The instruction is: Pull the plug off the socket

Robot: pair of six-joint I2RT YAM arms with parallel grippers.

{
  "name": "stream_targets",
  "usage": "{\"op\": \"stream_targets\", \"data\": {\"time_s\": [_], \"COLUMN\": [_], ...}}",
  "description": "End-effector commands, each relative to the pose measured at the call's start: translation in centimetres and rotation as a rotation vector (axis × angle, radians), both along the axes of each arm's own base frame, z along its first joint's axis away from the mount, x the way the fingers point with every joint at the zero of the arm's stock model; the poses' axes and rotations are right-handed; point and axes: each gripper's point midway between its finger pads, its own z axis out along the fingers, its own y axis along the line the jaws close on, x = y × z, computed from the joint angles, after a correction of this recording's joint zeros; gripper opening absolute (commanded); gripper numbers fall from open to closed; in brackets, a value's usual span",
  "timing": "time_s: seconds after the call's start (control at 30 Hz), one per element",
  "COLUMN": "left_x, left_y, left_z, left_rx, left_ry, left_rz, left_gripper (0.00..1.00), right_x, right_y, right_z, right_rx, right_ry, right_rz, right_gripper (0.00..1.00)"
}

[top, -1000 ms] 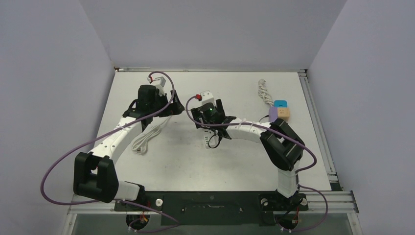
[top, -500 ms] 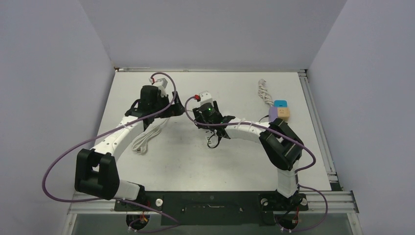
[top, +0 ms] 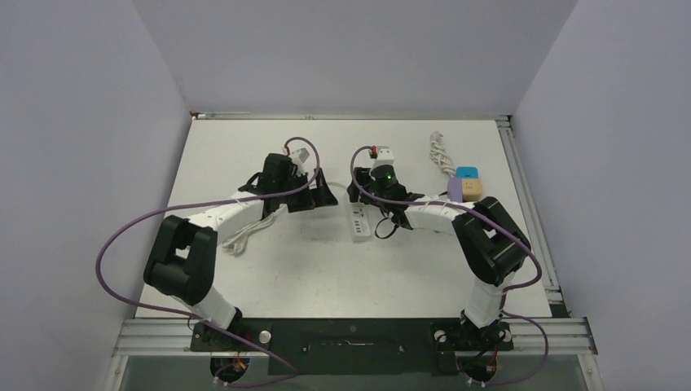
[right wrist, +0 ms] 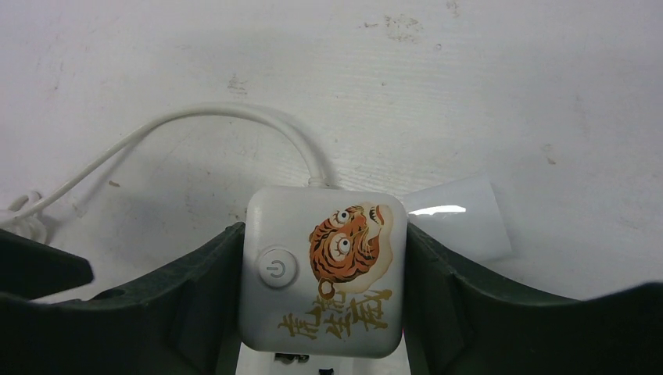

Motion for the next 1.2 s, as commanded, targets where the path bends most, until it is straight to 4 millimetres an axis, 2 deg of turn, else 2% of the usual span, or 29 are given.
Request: {"op": "stream_targets", "data": {"time_s": [0.0, 0.1, 0.4, 0.7, 1.03, 1.17], "left_x": [-1.1, -1.8, -3.4, -4.4, -4.8, -4.8], "left_y": [-5.0, -6.4, -7.9, -8.8, -8.9, -9.0], "left_z": [0.5, -0.3, -3.3, -4.5, -5.9, -6.1], "left_rx": [-0.177, -0.244, -0.243, -0.274, -0.272, -0.272], "left_ry": [0.017, 0.073, 0.164, 0.228, 0.280, 0.288], "left_rz": [-0.109, -0.130, -0.146, -0.164, -0.159, -0.157], "left_gripper": [0.95, 0.93, 0.90, 0.64, 0.50, 0.40], "right_x": [-0.6, -0.8, -1.4, -1.7, -1.9, -2.0], "right_y": [0.9, 0.9, 0.9, 1.0, 0.7, 0.6], "right_z": [2.2, 2.2, 2.6, 2.5, 2.3, 2.1], "right_rx": [0.109, 0.142, 0.235, 0.270, 0.277, 0.272], "right_ry": [-0.038, -0.037, -0.039, -0.027, -0.036, -0.038], "right_rz": [-0.004, -0.016, -0.046, -0.054, -0.063, -0.067], "right_gripper": [0.05, 0.05, 0.05, 0.05, 0.05, 0.05]}}
